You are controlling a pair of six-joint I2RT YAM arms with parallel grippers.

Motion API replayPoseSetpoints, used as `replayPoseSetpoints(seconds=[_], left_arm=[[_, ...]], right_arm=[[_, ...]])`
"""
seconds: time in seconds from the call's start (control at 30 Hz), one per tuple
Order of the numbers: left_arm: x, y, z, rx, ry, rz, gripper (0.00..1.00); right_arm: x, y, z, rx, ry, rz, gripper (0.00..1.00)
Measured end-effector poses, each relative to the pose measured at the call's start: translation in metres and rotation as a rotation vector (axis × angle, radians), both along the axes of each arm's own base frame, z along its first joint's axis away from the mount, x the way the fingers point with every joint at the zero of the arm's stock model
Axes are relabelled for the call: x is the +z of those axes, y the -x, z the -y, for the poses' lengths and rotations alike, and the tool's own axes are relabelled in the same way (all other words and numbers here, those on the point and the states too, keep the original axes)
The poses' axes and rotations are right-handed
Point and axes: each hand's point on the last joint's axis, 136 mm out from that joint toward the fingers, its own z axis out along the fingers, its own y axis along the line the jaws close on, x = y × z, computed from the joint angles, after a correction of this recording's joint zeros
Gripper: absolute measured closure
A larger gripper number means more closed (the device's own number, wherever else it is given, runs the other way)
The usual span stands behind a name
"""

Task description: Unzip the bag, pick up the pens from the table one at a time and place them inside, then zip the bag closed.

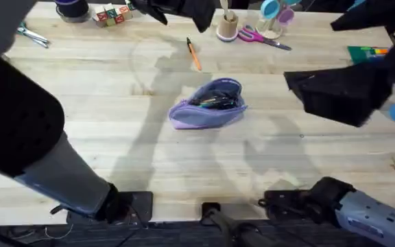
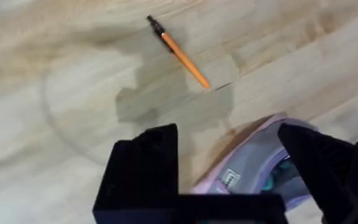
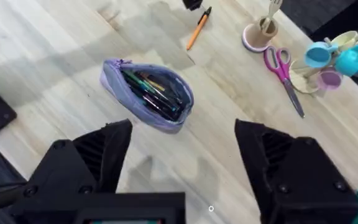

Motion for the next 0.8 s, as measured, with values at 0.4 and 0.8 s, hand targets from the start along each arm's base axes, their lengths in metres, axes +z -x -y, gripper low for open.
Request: replayPoseSetpoints(seconds=[0.4, 0.8], left_arm=[[0.006, -0.002, 0.012, 0.19, 0.144, -0.088, 0.006], [0.018, -0.017, 0.022, 0.272, 0.246, -0.07, 0.007]], right_arm=[[-0.021, -0.018, -0.013, -0.015, 0.04, -0.086, 0.005], [-0.02, -0.023, -0.016, -0.022, 0.028, -0.082, 0.006]])
